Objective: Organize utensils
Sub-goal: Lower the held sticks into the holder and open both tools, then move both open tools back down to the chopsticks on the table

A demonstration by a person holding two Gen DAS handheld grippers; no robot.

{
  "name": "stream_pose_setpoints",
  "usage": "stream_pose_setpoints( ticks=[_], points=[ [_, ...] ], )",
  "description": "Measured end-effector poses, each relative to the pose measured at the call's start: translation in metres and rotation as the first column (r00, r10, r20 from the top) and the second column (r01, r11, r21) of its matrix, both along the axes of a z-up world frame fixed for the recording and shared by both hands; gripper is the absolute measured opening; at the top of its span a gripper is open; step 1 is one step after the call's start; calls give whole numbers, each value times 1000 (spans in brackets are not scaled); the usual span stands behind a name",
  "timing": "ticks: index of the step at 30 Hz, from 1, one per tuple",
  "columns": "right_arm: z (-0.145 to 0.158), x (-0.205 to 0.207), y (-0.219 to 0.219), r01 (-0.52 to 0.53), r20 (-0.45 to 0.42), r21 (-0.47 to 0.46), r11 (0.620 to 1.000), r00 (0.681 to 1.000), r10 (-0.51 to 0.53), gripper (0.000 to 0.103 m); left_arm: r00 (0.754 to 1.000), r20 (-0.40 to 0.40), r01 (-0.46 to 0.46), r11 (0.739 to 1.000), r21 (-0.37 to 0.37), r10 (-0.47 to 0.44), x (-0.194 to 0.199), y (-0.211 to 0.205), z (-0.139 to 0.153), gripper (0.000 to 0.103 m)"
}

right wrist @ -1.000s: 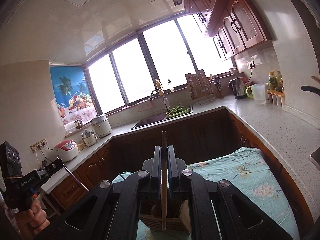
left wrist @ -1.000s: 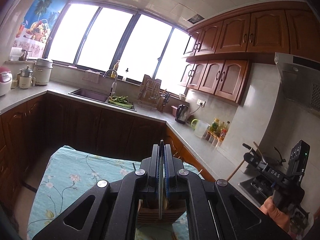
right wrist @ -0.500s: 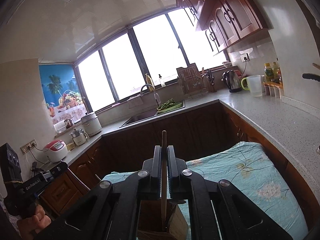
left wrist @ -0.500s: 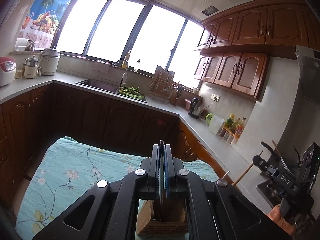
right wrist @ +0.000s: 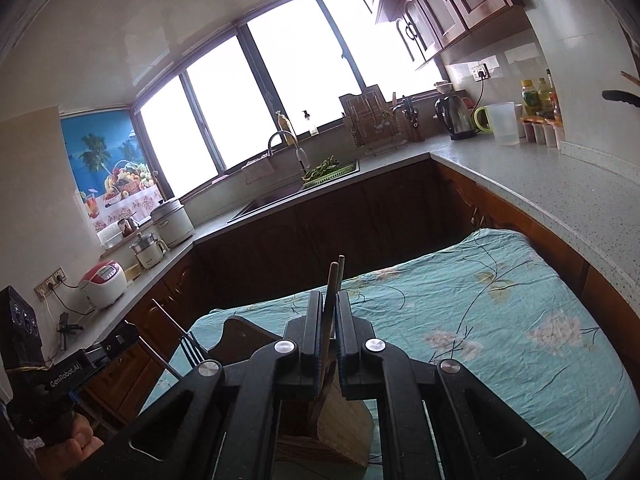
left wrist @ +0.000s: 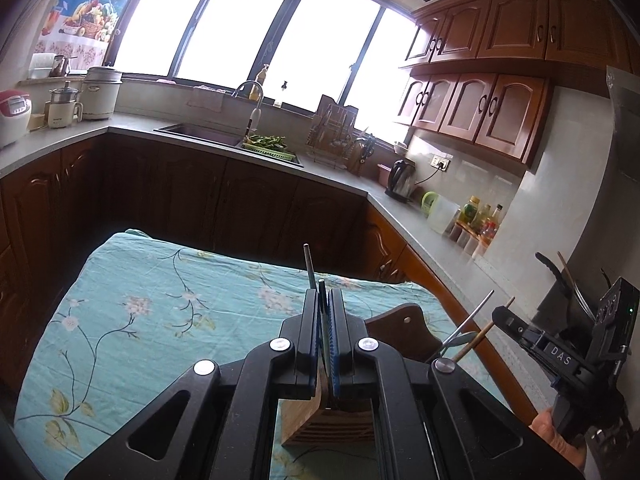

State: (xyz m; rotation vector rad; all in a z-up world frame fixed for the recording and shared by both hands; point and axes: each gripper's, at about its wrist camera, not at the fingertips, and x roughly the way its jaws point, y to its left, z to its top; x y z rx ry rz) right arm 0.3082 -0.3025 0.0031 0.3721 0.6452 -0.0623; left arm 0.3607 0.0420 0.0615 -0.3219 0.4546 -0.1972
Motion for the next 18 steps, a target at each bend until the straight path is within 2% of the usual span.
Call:
stream_pose_setpoints(
  ticks=[10, 13, 15, 17, 18],
  points=[
    [2, 6, -2, -9, -21, -9, 1000, 1000, 8, 6, 1000, -6, 2, 1000, 3, -2, 4, 3, 1, 3],
    [3, 6, -1, -23, -25, -6, 1000, 999, 23, 11, 999, -29, 12, 1000, -12, -13, 7, 4, 2, 6],
    [5, 4, -2, -23, -21, 3, 1000, 1000, 23, 18, 1000, -29, 5, 1000, -18, -6, 4, 9, 3, 18],
    [8, -2, -3, -20, -4, 13, 1000, 1000, 20, 42, 1000, -18, -14, 1000, -25, 13, -6, 16, 3, 38],
    [11, -6, -3, -18, 7, 20, 1000, 1000, 18, 50, 1000, -10, -17, 999, -30, 17, -10, 18, 4, 41]
  ],
)
